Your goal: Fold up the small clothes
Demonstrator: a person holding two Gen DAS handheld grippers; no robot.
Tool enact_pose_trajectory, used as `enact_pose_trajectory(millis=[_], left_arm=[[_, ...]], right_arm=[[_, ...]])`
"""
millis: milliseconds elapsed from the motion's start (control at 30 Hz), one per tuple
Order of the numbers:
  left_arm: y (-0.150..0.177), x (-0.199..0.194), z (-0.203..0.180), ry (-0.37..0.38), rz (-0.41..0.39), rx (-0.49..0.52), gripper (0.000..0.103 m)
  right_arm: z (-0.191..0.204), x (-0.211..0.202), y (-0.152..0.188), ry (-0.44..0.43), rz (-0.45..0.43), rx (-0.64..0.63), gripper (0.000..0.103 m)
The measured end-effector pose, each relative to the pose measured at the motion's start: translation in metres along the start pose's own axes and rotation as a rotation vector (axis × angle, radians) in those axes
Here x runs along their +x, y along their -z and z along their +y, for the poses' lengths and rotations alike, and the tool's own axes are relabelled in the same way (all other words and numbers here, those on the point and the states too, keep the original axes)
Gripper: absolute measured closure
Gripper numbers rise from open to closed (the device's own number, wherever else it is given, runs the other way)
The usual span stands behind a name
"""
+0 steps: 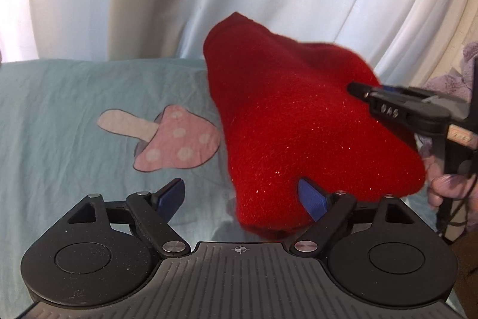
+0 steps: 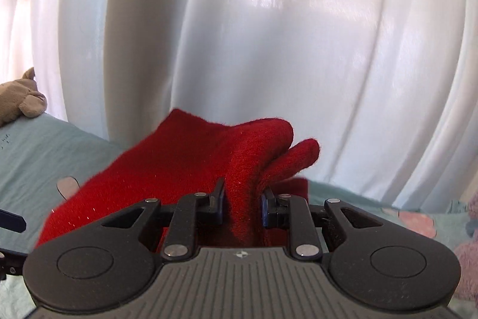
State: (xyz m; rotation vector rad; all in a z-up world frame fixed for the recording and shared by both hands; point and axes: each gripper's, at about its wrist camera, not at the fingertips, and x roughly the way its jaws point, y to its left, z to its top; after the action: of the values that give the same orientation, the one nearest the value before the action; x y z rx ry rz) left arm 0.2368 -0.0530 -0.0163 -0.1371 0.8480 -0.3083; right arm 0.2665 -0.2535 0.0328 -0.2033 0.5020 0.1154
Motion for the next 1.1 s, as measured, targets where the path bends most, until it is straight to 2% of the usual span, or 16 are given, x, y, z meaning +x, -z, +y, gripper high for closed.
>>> enact_pose_trajectory(millis=[67, 167, 200, 333, 433, 533, 633, 733, 833, 933, 1000, 1033, 1100], left_arm=[[0.001, 0.003, -0.003, 0.015, 0.004, -0.005, 0.011], [0.001, 0.007, -0.006, -0.001, 0.017, 0.022, 0.011], [0.001, 0.009, -0.005, -0.003, 0.021, 0.023, 0.011], [0.001, 0.013, -0.003, -0.011, 0.030, 0.013, 0.011], [0.000, 0.013, -0.006, -0.012, 0.029, 0.021, 0.012], [0.000, 0.010, -0.010, -0.017, 0.030, 0.038, 0.012], [-0.003, 0.001, -0.010, -0.022, 0.019, 0.045, 0.012], [-0.012, -0.014, -0.002, -0.041, -0.035, 0.014, 0.012], [-0.032, -0.019, 0.012, -0.054, -0.081, -0.056, 0.012], [-0.050, -0.012, 0.018, -0.067, -0.095, -0.098, 0.012], [-0.060, 0.000, 0.015, -0.067, -0.091, -0.096, 0.012], [-0.063, 0.006, 0.012, -0.063, -0.085, -0.088, 0.012], [-0.066, 0.024, 0.007, -0.048, -0.062, -0.076, 0.012]], right_arm=[[-0.007, 0.023, 0.020, 0.044, 0.110, -0.003, 0.077], [-0.016, 0.023, 0.025, 0.072, 0.109, 0.038, 0.058], [-0.018, 0.017, 0.019, 0.083, 0.107, 0.058, 0.055], [-0.024, -0.010, -0.002, 0.054, 0.024, 0.168, 0.055], [-0.018, -0.020, -0.019, -0.041, -0.029, 0.212, 0.056], [0.000, -0.014, -0.033, -0.117, -0.040, 0.193, 0.057], [0.010, -0.005, -0.043, -0.140, -0.074, 0.174, 0.057], [0.006, 0.012, -0.051, -0.146, -0.084, 0.201, 0.057], [-0.003, 0.021, -0.044, -0.154, -0.071, 0.200, 0.057], [0.001, 0.042, -0.028, -0.129, 0.004, 0.161, 0.057], [0.005, 0.059, -0.008, -0.044, 0.080, 0.089, 0.059], [0.005, 0.064, 0.005, -0.007, 0.091, 0.060, 0.059], [-0.006, 0.064, 0.025, 0.011, 0.041, 0.083, 0.059]])
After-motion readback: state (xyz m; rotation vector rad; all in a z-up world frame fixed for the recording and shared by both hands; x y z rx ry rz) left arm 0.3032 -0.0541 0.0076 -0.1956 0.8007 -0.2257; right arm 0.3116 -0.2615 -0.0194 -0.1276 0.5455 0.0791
